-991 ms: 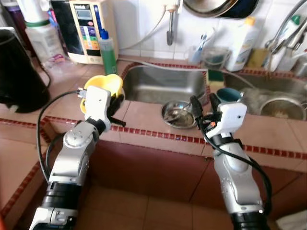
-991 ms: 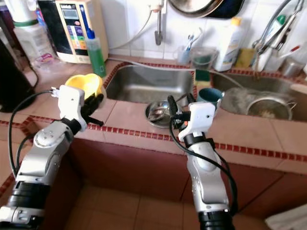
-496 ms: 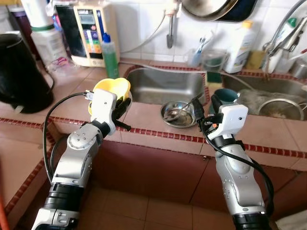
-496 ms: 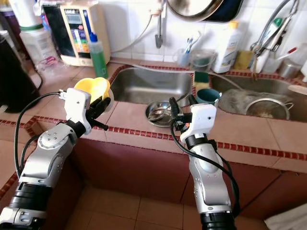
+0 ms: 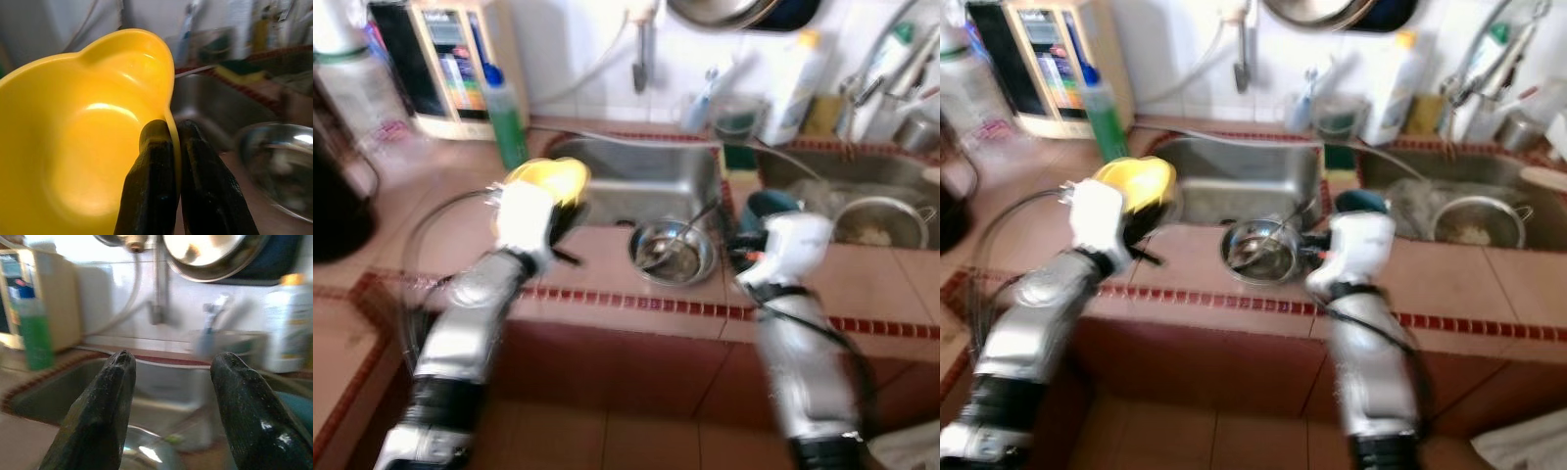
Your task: Kitchen organization
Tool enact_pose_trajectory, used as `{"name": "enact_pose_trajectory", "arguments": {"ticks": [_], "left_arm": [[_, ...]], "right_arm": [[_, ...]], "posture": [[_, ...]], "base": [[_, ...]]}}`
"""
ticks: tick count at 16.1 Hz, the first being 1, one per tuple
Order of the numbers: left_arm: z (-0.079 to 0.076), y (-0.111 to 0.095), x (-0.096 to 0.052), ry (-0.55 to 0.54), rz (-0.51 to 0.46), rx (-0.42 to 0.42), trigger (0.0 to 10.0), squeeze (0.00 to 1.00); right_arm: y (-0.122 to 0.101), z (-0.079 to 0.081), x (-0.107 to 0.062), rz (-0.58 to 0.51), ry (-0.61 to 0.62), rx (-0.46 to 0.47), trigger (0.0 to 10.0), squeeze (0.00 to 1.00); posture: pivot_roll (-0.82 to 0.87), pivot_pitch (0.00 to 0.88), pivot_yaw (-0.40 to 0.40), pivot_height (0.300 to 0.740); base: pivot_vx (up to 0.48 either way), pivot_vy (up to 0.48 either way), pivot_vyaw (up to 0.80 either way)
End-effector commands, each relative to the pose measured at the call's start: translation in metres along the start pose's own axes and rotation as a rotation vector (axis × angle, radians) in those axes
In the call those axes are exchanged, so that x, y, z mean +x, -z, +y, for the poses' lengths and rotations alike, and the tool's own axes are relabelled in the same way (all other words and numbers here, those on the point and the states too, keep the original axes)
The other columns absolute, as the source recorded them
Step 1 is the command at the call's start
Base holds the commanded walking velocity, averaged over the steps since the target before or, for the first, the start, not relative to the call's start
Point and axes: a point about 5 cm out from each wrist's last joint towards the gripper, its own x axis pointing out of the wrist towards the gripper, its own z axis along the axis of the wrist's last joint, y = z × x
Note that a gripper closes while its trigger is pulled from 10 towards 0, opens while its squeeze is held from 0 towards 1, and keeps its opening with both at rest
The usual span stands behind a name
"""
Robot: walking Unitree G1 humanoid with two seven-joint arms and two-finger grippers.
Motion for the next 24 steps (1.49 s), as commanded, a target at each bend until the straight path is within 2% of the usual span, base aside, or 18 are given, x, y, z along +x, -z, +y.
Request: {"name": "enact_pose_trajectory", "arguments": {"ticks": [1, 12, 17, 20, 24], "left_arm": [[-0.007, -0.012, 0.005, 0.026, -0.045, 0.013, 10.0, 0.0], [-0.006, -0.014, 0.005, 0.014, -0.057, 0.021, 10.0, 0.0], [-0.016, -0.018, 0.005, 0.074, -0.089, 0.028, 10.0, 0.0], [-0.026, -0.015, 0.007, 0.14, -0.07, 0.082, 10.0, 0.0], [-0.035, -0.016, 0.01, 0.196, -0.067, 0.112, 10.0, 0.0]], "right_arm": [[-0.004, -0.007, -0.001, -0.01, 0.016, -0.012, 10.0, 0.0], [-0.003, -0.004, -0.001, -0.003, -0.02, -0.003, 10.0, 0.0], [0.006, -0.015, -0.002, 0.078, 0.062, -0.015, 10.0, 0.0], [0.012, -0.025, -0.006, 0.163, 0.121, 0.016, 10.0, 0.0], [0.008, -0.028, -0.009, 0.199, 0.095, 0.044, 10.0, 0.0]], "posture": [[-0.09, 0.0, 0.027, 0.74], [-0.09, 0.0, 0.022, 0.74], [-0.09, 0.0, 0.022, 0.74], [-0.1, 0.004, 0.022, 0.74], [-0.1, 0.009, 0.025, 0.74]], "base": [[0.405, 0.0, 0.0], [0.4, 0.0, 0.0], [0.0, 0.0, 0.0], [0.0, 0.0, 0.0], [0.0, 0.0, 0.0]]}}
